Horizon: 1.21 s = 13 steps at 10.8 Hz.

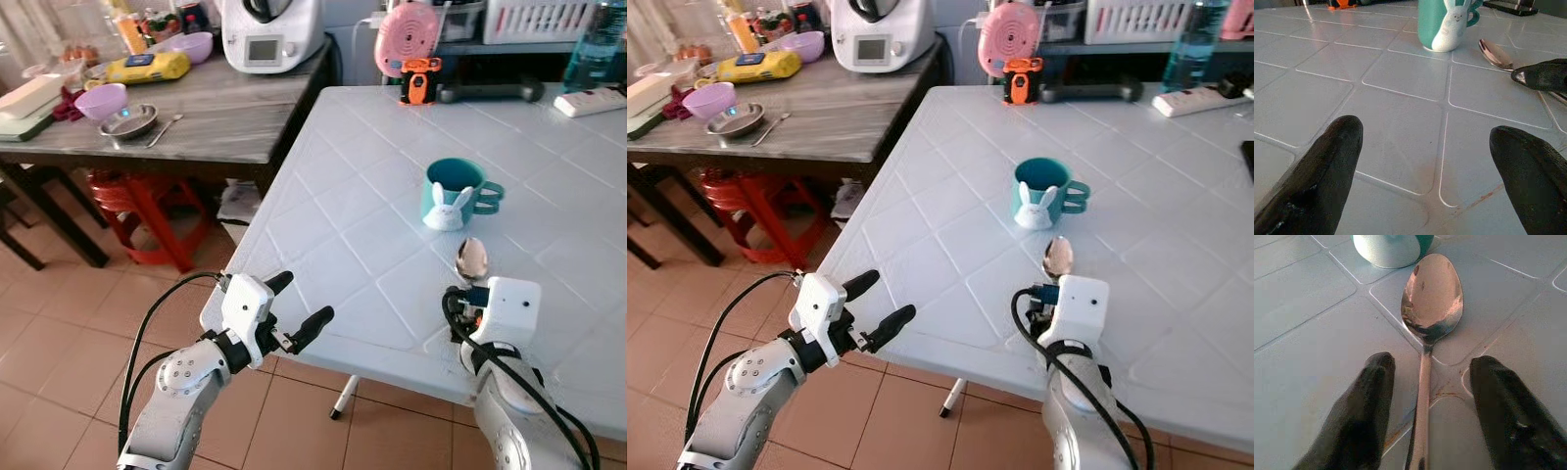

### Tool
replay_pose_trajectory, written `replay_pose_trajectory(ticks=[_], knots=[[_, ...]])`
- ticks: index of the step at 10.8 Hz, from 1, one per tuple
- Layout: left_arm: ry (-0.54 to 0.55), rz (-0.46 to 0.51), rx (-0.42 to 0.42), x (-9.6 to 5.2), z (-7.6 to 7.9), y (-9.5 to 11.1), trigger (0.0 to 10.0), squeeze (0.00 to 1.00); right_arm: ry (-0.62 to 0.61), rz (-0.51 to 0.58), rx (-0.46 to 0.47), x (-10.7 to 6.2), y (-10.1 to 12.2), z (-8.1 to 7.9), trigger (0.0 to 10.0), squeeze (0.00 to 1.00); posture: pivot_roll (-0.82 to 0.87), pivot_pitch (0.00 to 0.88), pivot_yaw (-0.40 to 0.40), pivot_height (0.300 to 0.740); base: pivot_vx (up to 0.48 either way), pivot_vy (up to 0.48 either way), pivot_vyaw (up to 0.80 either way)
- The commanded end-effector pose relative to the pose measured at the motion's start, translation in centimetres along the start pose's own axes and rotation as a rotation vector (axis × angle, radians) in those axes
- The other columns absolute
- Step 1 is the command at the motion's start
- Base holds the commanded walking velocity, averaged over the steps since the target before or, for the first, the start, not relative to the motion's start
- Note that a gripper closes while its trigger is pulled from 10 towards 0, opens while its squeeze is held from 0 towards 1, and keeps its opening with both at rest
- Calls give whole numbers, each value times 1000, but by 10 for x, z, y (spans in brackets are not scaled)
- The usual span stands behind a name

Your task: Setting the table

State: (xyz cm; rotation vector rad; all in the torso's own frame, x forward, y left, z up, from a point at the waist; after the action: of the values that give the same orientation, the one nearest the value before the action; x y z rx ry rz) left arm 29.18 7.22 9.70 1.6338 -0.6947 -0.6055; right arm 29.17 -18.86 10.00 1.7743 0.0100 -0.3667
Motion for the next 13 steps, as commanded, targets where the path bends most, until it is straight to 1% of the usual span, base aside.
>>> replay_pose_trajectory(ticks=[1, 4, 6, 13], knots=[[0, 6, 8, -3, -1, 4, 10000, 0, -15, -90, -2, 3, -19, 5, 0, 0, -163, 89, 152, 740, 0, 0, 0], [-28, 37, -18, -4, 3, 7, 10000, 0, 6, -137, -13, 6, -26, 3, 0, 0, -158, 86, 148, 740, 0, 0, 0], [-55, 35, -22, -4, 5, 8, 10000, 0, 10, -148, -14, 6, -29, 3, 0, 0, -157, 87, 147, 740, 0, 0, 0], [-55, 35, -22, -4, 5, 8, 10000, 0, 10, -148, -14, 6, -29, 3, 0, 0, -157, 87, 147, 740, 0, 0, 0]])
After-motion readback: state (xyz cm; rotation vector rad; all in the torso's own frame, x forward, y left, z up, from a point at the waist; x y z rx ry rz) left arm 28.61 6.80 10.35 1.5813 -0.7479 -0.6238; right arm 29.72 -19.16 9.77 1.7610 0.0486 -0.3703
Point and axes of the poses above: a point about 5 cm out from each wrist's last joint towards the gripper, its own x axis pointing out of the wrist towards the gripper, its own y axis along the axis of the wrist's last joint, z = x × y, the point moved 5 cm from there along x, pointing out of the wrist towards the gripper, and after that the axes turned 12 degrees about x, right-handed, at the moved point
